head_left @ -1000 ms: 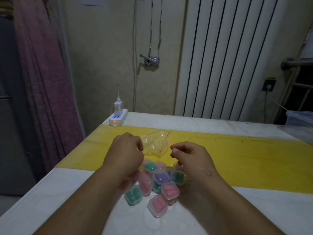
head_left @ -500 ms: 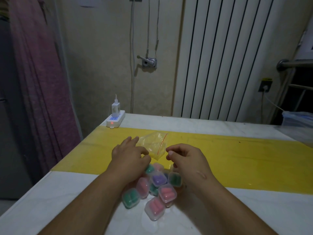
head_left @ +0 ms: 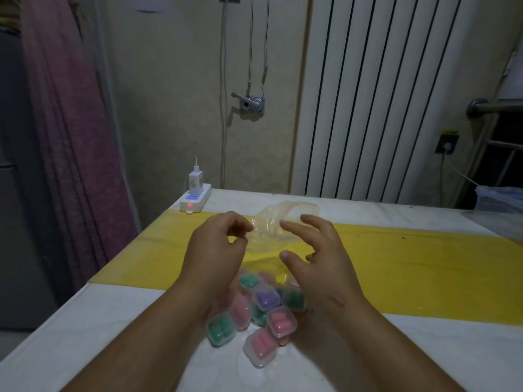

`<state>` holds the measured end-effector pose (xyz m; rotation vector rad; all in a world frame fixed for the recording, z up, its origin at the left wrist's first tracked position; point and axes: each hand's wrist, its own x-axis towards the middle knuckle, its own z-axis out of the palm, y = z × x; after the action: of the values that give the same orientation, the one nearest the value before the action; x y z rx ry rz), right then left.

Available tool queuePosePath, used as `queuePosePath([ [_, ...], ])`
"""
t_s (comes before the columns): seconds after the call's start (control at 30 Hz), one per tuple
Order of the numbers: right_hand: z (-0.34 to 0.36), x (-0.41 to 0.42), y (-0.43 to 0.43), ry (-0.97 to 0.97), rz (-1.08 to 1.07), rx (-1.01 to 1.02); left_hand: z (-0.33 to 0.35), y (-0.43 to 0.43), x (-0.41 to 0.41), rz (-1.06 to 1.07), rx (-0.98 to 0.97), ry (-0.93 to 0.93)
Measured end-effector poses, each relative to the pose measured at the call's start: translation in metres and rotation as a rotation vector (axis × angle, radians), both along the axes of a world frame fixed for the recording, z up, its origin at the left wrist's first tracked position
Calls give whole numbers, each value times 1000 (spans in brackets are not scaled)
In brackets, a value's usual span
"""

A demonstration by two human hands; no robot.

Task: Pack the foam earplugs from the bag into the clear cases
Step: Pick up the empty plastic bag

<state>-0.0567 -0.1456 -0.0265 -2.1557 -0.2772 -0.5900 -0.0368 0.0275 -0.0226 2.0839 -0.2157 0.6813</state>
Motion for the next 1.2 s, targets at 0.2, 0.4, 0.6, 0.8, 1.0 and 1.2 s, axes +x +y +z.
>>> queuePosePath([
  [0.2,5,-10,5,-128,11,8,6,-5,-9,-224,-170,-8],
  [0.4,4,-6,3,-83,75,19,7,-9,-11,-357,-278,70],
  [0.6,8,-8,9,46,122,564,11,-9,-17,-336,-157,69],
  [0.8,19,-15,9,201,264,796,10,-19,-23,-475,-366,177],
  [1.0,17,-12,15,161,245,549,8,-20,-20,-440,-507,120],
  [1.2,11,-12,13,98,166,641,8,-19,-22,-345,-298,94],
])
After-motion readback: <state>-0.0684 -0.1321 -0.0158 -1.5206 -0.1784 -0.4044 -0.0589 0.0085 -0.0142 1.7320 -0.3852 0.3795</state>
